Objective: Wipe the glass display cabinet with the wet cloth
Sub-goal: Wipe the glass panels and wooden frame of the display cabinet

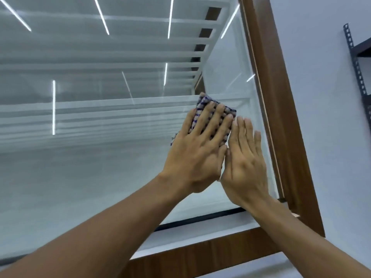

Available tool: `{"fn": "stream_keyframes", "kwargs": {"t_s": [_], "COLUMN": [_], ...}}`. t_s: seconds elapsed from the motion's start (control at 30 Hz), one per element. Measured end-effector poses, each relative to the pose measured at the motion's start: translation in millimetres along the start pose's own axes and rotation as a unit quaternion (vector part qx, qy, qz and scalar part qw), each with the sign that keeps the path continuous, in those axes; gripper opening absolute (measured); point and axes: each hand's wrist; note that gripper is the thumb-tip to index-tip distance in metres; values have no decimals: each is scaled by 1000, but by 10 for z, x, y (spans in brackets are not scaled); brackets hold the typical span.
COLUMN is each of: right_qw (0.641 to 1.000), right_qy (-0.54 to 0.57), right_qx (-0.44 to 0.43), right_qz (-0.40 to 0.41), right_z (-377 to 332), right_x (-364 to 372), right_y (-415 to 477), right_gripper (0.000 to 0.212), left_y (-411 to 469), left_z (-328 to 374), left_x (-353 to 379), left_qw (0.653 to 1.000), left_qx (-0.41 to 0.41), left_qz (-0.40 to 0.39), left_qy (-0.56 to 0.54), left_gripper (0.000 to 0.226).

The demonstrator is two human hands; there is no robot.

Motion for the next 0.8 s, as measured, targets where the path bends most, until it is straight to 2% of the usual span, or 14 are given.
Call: {"fn": "stream_keyframes", "kwargs": {"t_s": [0.13, 0.27, 0.67, 0.8], "right_qw": [1000, 998, 980, 978], "right_qy": [8, 14, 42, 30], "right_qx": [-4, -54, -185, -197], "right_qz": [-11, -27, -55, -61], "right_z": [-507, -1015, -2538, -2697], "right_x": [131, 198, 540, 582], "right_y": [156, 321, 543, 500], "right_gripper": [59, 61, 59, 61], "left_y": [-365, -719, -1658, -1940], "left_z": [-402, -783, -1978, -2237], "left_x": [-123, -248, -702, -825], "left_qw": [998, 993, 966, 955], "left_qx": [-53, -93, -234, -280], "left_qz": [42, 70, 100, 100], "left_qy": [-4, 12, 39, 18], "left_gripper": [64, 63, 66, 68]}}
Point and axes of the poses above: each hand's wrist, its own y-axis towards the middle knuckle, its own x-axis out of the palm, z = x × y, and after that the axes turned 5 degrees about -y, right-handed
